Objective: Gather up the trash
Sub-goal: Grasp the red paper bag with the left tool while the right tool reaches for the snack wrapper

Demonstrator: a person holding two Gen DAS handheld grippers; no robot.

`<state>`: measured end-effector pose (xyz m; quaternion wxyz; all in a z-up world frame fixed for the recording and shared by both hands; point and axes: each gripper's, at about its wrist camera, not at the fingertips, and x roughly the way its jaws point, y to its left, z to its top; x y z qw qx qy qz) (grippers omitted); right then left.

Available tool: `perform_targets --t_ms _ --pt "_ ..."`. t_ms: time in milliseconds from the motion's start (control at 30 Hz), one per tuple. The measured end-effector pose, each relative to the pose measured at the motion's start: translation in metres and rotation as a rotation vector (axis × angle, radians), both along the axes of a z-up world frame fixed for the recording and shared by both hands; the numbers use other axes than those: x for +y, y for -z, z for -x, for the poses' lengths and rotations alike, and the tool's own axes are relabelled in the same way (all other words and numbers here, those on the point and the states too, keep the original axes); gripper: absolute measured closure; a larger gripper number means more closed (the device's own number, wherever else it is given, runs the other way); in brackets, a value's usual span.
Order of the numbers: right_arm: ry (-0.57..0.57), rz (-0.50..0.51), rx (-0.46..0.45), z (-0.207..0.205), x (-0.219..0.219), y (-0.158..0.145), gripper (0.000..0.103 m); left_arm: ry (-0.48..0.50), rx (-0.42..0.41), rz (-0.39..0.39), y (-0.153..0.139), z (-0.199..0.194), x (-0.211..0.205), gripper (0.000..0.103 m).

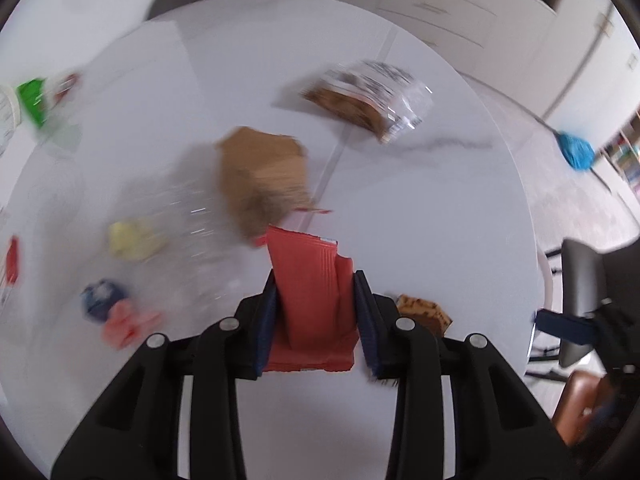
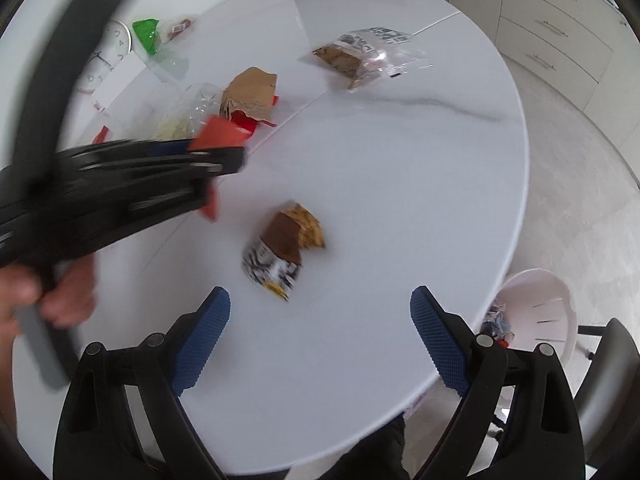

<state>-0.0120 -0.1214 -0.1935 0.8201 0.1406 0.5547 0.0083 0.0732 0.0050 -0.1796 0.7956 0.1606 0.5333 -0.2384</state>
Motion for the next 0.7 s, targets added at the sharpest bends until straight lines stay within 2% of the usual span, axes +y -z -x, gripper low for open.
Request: perform_targets --t_ms 67,133,233,367,400,500,533,700 --pt "0.014 -0.022 0.008 -0.008 0.003 0.004 0.019 -0.067 0.015 0.026 -0.012 -0.003 0.019 0.068" --pt "0.030 -0.035 0.020 -0.016 0.006 0.009 0.030 -0.121 0.017 0.045 -0.022 0.002 0.036 0.068" --pt "0.049 -0.029 0.044 -0.029 0.014 0.018 0.033 -0.182 -0.020 0.038 -0.034 0.006 0.060 0.068" --pt "0.036 0.027 0.067 -0.042 0.032 0.027 0.045 -0.210 -0.037 0.030 -0.040 0.014 0.081 0.068" --pt "0.023 0.056 0.077 -0.045 0.037 0.030 0.052 -0.216 -0.031 0.033 -0.040 0.015 0.086 0.068" --pt "0.002 0.135 0.070 -0.046 0.047 0.030 0.063 -0.225 -0.024 0.035 -0.040 0.018 0.095 0.067" --pt "0.003 0.137 0.069 -0.045 0.048 0.029 0.070 -0.225 -0.022 0.035 -0.038 0.017 0.094 0.067" --pt "0.023 0.101 0.051 -0.041 0.041 0.022 0.085 -0.217 -0.016 0.044 -0.037 0.021 0.095 0.067"
